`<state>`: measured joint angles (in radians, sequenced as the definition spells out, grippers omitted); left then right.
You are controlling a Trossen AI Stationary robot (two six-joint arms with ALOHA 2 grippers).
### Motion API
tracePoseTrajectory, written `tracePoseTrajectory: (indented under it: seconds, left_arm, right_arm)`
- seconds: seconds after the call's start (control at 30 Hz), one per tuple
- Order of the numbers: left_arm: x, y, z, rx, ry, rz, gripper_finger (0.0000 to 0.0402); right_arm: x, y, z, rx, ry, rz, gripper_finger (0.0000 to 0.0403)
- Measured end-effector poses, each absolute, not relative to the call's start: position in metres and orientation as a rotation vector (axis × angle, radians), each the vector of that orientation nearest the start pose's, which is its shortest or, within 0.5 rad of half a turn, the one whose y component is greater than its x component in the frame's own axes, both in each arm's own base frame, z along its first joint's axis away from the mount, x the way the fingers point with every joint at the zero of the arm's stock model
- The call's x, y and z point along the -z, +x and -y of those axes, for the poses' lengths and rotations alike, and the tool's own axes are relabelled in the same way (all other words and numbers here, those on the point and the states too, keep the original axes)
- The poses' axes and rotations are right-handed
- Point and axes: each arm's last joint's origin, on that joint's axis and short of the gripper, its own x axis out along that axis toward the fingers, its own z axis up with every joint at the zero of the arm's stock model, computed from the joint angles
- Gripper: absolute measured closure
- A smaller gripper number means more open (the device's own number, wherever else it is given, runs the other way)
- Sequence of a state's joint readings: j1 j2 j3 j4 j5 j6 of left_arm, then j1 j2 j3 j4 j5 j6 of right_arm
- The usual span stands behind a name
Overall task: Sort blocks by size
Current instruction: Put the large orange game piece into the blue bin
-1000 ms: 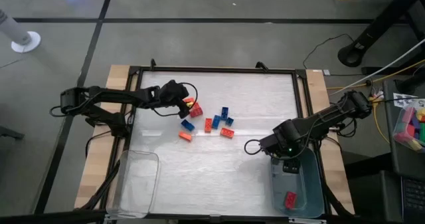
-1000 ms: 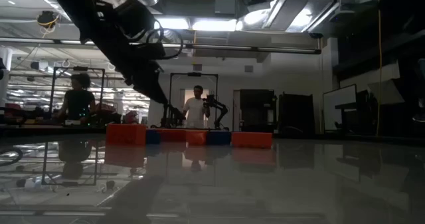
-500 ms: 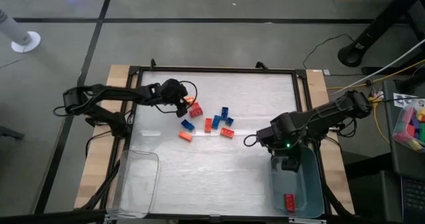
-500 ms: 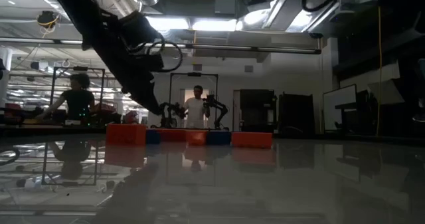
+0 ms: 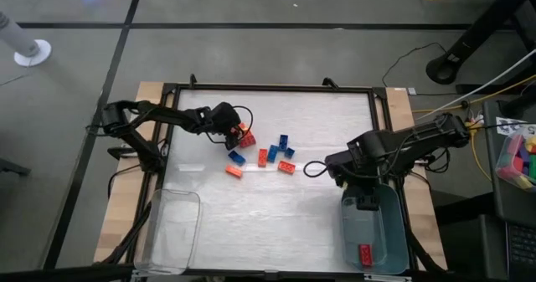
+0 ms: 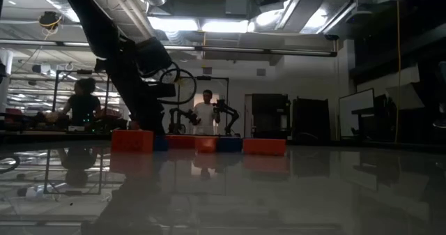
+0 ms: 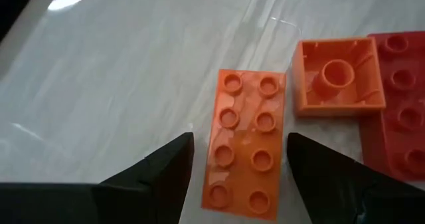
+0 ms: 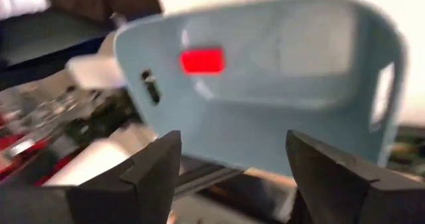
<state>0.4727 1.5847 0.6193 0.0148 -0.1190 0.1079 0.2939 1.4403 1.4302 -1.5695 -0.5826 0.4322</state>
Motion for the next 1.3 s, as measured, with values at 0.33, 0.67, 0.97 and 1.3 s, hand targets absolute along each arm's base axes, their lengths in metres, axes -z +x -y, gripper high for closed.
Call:
tracePoseTrajectory:
  seconds: [0.33,0.67,0.97,1.3]
  left_arm:
    - [-0.122,0.237,-0.125,-0.515,-0.131,-0.966,0.0248]
    - [-0.139,0.234,-0.124,-0.566,-0.225,-0.873,0.0278]
    - [-0.184,0.233,-0.109,-0.302,-0.428,-0.614,0.0267]
    - [-0.215,0.259,-0.066,0.155,-0.427,-0.353,0.0266]
  right_arm:
    - [-0.347,0.243,-0.076,-0.084,0.196,-1.317,0.0134]
    - [-0.353,0.26,-0.069,0.1,-0.221,-1.058,0.0134]
    - [-0.357,0.268,-0.067,0.172,-0.426,-0.958,0.0134]
    - [-0.334,0.298,-0.076,0.042,-0.715,-0.756,0.0134]
